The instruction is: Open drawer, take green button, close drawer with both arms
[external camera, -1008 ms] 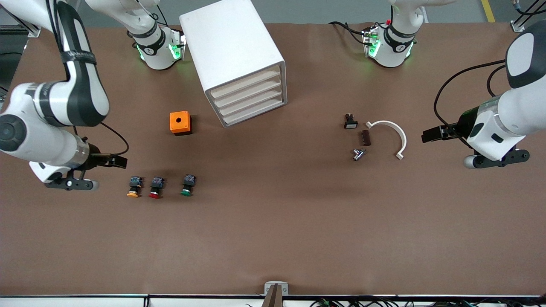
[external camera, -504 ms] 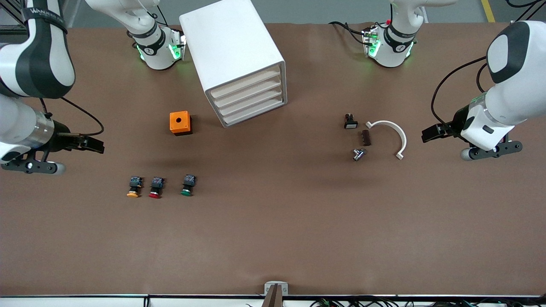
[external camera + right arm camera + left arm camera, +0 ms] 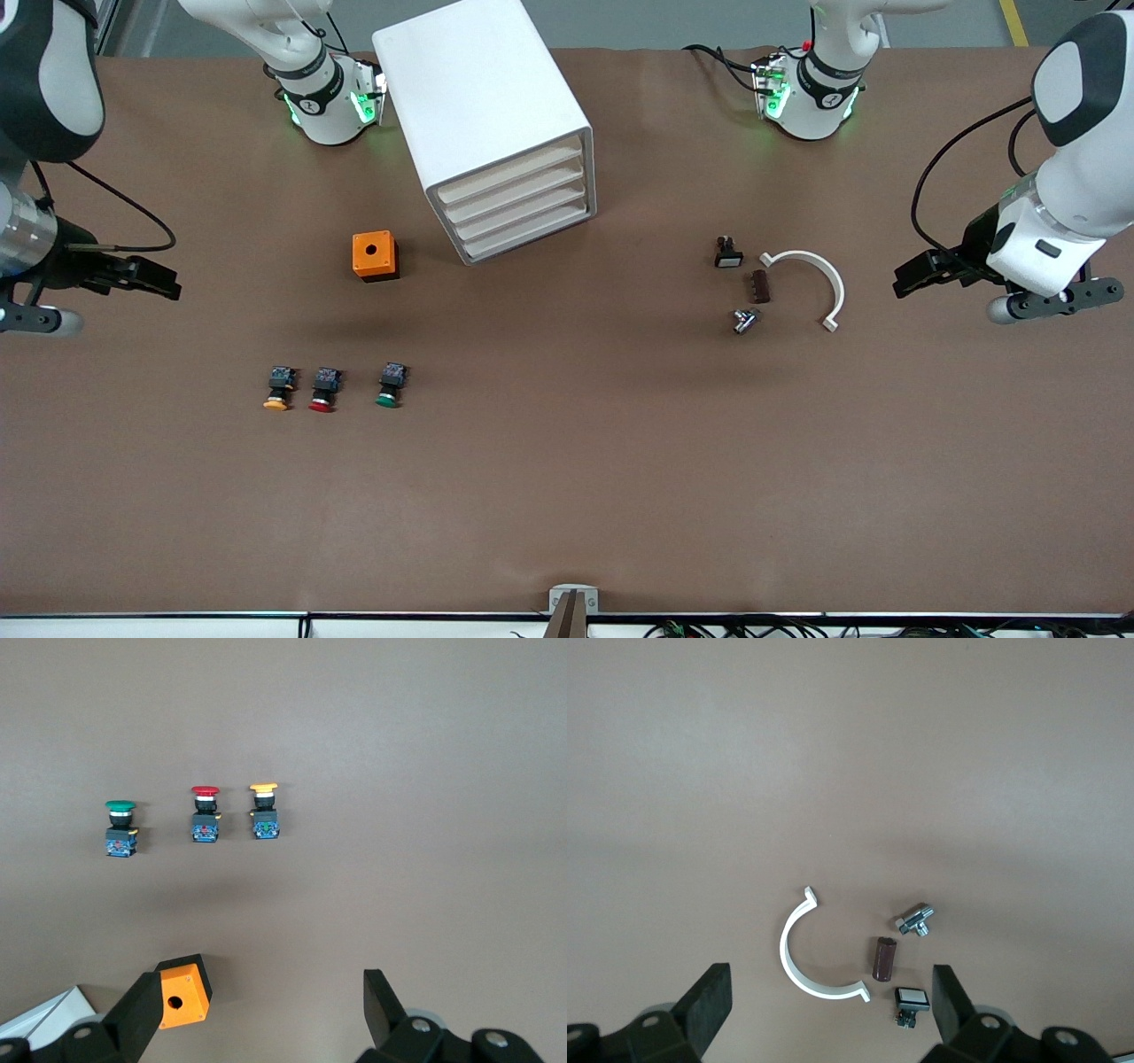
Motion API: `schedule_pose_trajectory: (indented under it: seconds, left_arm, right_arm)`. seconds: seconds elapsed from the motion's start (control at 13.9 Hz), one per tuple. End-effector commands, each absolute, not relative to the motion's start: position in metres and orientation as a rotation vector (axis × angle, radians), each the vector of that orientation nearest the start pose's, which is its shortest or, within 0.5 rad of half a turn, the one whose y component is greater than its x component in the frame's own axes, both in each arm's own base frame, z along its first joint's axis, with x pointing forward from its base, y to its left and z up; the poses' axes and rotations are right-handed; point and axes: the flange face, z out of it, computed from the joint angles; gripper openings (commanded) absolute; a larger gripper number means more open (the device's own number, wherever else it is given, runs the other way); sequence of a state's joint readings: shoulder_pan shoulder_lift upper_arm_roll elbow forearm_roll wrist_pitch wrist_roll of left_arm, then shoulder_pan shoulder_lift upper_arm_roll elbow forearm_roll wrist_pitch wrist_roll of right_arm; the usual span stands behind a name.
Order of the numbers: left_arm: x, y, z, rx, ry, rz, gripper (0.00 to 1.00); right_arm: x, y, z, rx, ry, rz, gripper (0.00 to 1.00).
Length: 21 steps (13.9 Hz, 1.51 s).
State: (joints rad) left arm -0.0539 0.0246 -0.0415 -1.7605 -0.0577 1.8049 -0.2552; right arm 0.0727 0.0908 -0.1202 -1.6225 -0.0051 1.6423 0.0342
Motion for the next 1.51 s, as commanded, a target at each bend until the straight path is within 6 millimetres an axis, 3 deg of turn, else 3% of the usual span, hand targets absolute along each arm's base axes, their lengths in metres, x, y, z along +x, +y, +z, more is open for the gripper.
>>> schedule_pose_trajectory:
  seconds: [0.0,0.86,1.08,1.44]
  left_arm:
    - [0.557,-0.058,0.565,-3.177,-0.234,-0.074,0.99]
    - [0.582,-0.062,0.588,-3.158,-0.208,-0.172,0.99]
    - [0.583,-0.054,0.593,-3.156,-0.176,-0.186,0.99]
    - [0.578,-0.059,0.605,-3.157,-0.173,-0.168,1.0]
  right_arm:
    - [0.581,-0.027,0.588,-3.166,0.091,0.08,1.0]
    - [0.581,-0.034,0.589,-3.164,0.011,0.082,1.0]
    - [0.581,-0.037,0.589,-3.157,0.026,0.076,1.0]
    - [0.581,-0.044,0.589,-3.153,0.057,0.078,1.0]
